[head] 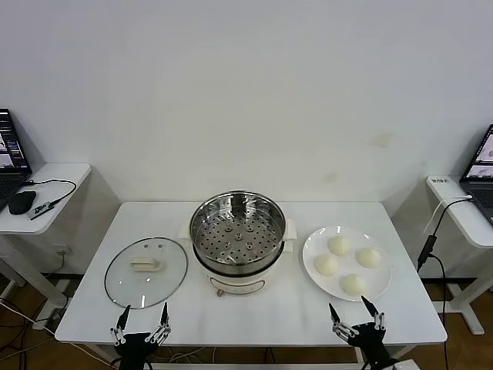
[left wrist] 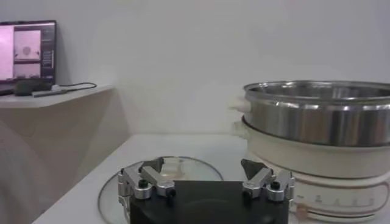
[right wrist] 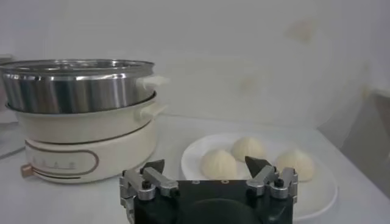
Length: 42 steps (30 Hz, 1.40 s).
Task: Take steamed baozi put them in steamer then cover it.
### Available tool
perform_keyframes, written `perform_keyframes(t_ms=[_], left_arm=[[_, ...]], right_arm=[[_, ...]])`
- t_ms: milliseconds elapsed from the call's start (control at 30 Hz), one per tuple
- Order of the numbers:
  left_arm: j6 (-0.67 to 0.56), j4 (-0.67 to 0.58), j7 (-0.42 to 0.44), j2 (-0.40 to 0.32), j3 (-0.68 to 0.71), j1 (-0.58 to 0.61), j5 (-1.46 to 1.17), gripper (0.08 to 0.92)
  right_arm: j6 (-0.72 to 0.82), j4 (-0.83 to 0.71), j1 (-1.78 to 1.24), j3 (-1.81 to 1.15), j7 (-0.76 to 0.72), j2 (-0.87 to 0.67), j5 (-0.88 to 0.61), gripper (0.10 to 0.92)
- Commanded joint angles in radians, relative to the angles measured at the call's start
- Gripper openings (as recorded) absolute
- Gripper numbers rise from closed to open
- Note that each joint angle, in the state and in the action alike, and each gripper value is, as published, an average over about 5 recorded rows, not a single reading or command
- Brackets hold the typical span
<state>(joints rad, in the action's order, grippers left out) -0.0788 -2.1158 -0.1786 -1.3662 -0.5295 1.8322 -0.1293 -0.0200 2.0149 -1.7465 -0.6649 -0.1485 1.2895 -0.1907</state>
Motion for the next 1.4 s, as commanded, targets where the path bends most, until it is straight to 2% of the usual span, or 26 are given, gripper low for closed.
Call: perform_keyframes(t_ms=[33,367,533,733,900,1200,1400], left_arm=[[-0.009,-0.010,0.031,0.005,-0.006,-0.002,0.027,0.823],[-0.043,0.005,0.029,0.012,-0.020,-0.029,0.081,0.823],[-0.051,0.008,0.029,0.013,-0.018,-0.026,0.100,0.823],[-0.070,0.009,0.024,0.022,-0.017,-0.024,0.128,0.823],[-0.097,0.016,0.014,0.018,-0.022,-0.028,0.131,0.823],[-0.102,0.011,0.010,0.011,-0.033,-0.029,0.134,0.823],[-0.121,0.010,0.007,0.008,-0.041,-0.031,0.131,0.823]], right_arm=[[0.003,-0.007,0.049,-0.039,0.002,-0.042,0.131,0.823],[0.020,-0.104,0.280,-0.133,-0.053,-0.276,0.530,0.823],[0.042,-0.170,0.406,-0.083,-0.131,-0.430,0.632,0.823],[0.115,-0.242,0.571,0.069,-0.329,-0.656,0.620,0.823],[0.215,-0.348,0.839,0.352,-0.471,-0.804,0.520,0.823],[0.267,-0.566,1.499,1.028,-0.698,-0.810,0.361,0.823],[0.222,-0.716,1.736,1.329,-0.834,-0.736,0.310,0.823]])
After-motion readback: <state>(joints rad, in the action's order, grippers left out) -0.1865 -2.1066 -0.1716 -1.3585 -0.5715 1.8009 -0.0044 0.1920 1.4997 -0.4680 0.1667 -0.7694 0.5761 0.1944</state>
